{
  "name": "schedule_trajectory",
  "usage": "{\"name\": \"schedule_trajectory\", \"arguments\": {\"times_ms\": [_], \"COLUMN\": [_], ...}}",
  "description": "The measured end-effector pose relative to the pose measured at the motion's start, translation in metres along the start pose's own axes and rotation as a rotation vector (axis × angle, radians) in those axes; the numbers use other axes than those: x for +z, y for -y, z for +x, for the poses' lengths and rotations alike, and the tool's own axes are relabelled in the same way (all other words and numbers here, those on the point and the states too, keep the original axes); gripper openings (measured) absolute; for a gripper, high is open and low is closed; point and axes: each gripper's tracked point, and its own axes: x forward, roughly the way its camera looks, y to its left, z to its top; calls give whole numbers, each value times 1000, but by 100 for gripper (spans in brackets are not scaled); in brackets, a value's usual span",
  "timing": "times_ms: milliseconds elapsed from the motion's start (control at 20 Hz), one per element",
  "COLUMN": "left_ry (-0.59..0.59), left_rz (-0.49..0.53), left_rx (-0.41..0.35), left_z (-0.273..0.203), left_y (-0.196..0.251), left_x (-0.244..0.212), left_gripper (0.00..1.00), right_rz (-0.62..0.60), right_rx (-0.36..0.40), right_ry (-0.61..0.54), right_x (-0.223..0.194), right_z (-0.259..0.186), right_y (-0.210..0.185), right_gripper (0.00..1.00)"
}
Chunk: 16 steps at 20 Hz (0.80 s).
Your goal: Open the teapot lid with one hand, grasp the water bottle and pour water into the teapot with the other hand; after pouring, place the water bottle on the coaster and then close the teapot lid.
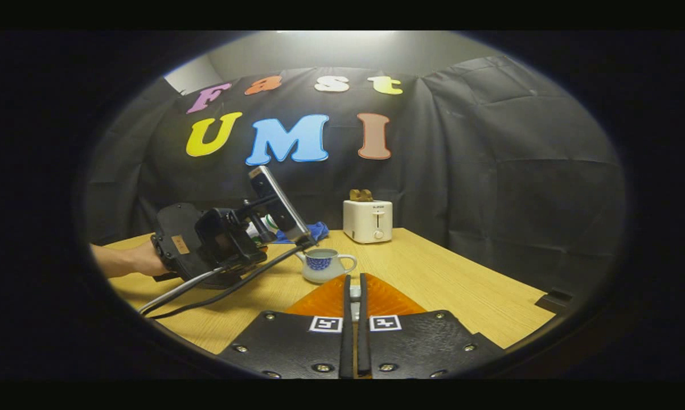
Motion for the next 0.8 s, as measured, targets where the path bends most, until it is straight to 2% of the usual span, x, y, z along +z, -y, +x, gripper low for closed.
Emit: {"name": "schedule_trajectory", "arguments": {"times_ms": [100,250,300,350,400,450,500,600,750,800], "left_ry": [2,16,22,23,25,24,23,24,31,34], "left_rz": [87,139,177,213,232,252,272,328,381,399], "left_rx": [23,-2,-2,5,8,6,5,7,4,8], "left_z": [0,6,7,8,9,9,10,10,8,7], "left_y": [-2,8,8,7,9,9,10,12,14,14], "left_x": [5,13,16,18,20,21,23,25,30,32], "left_gripper": [82,82,82,83,82,82,83,83,83,83], "right_rz": [-11,-11,-9,-3,0,3,10,15,22,25], "right_rx": [4,4,-2,-4,-7,-9,-10,-17,-21,-22], "right_ry": [12,18,16,14,11,9,7,9,11,10], "right_x": [2,3,0,-1,-1,-3,-3,-3,-2,-3], "right_z": [-2,-5,-5,-6,-6,-7,-7,-8,-9,-10], "right_y": [-1,0,3,5,7,8,10,14,17,18], "right_gripper": [3,3,0,3,0,3,0,3,0,3]}}
